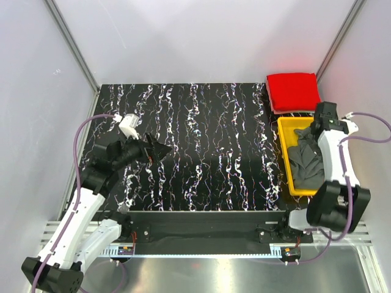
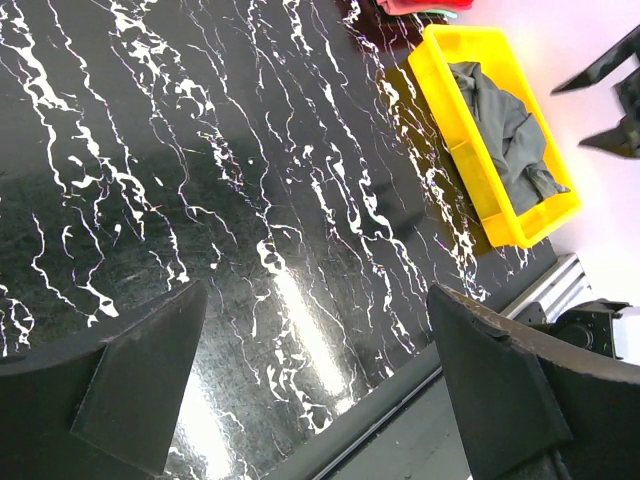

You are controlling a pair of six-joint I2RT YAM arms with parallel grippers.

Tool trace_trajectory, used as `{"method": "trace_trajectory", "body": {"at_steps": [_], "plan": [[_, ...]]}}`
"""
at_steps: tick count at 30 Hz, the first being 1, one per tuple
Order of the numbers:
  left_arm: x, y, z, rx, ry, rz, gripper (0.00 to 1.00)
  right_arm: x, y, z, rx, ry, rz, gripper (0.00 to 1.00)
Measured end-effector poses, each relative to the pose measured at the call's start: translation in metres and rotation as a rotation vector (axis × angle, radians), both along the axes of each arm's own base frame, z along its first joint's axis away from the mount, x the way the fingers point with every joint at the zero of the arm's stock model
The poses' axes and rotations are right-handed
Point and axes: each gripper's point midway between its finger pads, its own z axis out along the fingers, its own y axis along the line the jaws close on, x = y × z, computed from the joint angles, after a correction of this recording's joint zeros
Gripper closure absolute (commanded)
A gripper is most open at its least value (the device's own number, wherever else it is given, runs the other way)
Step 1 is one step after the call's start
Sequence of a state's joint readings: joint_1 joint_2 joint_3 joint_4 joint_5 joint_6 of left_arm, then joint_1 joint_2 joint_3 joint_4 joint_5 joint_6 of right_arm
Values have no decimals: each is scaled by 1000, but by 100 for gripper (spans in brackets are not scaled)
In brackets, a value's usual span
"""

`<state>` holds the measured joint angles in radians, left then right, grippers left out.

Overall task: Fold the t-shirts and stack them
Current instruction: Grab the tshirt from the pile, then move the tshirt to the center of the board

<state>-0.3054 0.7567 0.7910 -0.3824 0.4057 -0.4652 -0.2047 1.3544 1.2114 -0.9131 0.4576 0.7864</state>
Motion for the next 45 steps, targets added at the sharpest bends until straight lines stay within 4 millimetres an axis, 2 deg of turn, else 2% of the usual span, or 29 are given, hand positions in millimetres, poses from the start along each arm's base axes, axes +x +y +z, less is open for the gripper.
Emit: {"method": "trace_trajectory", "body": {"at_steps": [5, 9, 10, 12, 13, 15, 16, 17, 19, 21, 24, 25, 27, 29, 32, 34, 36, 38, 40, 42, 43, 44, 45], "plan": [[0, 4, -2, 13, 10, 22, 1, 1, -31, -53, 67, 86, -124, 4], [0, 9, 0, 23, 11, 48, 1, 1, -48, -107, 144, 157, -205, 7], [0, 9, 0, 25, 9, 53, 1, -1, -52, -119, 160, 173, -221, 17], [1, 10, 1, 25, 7, 59, 2, -4, -58, -136, 180, 194, -237, 45], [1, 10, 1, 26, 7, 60, 3, -4, -59, -142, 189, 202, -235, 68], [1, 10, 1, 25, 8, 59, 3, 1, -61, -141, 187, 196, -218, 85], [1, 10, 1, 25, 8, 59, 3, 3, -63, -136, 182, 195, -211, 95], [1, 10, 1, 26, 7, 59, 3, 9, -66, -128, 173, 187, -196, 100], [1, 10, 1, 26, 8, 61, 4, 25, -73, -102, 148, 133, -166, 100], [1, 11, 1, 28, 8, 66, 4, 43, -76, -63, 133, 48, -113, 100], [2, 12, 1, 25, 12, 73, 4, 78, -67, 35, 118, -181, 32, 100], [2, 12, 1, 24, 14, 75, 4, 86, -57, 73, 115, -270, 100, 100], [2, 13, 1, 19, 21, 86, 4, 94, -29, 148, 108, -450, 243, 100], [2, 14, 1, 14, 27, 104, 3, 89, 5, 219, 87, -607, 382, 100], [-2, 20, 4, 4, 17, 134, 2, 61, 87, 312, 83, -836, 646, 100], [-6, 23, 11, -10, -7, 150, 2, 35, 135, 349, 137, -965, 812, 100], [-10, 26, 18, -25, -35, 165, 2, 12, 162, 362, 194, -1027, 902, 98], [-13, 30, 24, -35, -57, 181, 2, 1, 183, 358, 237, -1059, 975, 91], [-14, 32, 23, -34, -52, 196, 2, 6, 207, 320, 327, -1013, 1040, 88], [-13, 35, 16, -19, -24, 216, 1, 20, 230, 257, 444, -880, 1065, 80], [-13, 37, 12, -11, -8, 227, 1, 28, 243, 216, 503, -790, 1070, 74], [-14, 39, 8, -1, 8, 240, 1, 33, 256, 176, 552, -692, 1068, 61], [-14, 42, 5, 7, 18, 253, 1, 36, 270, 128, 606, -565, 1063, 57]]}}
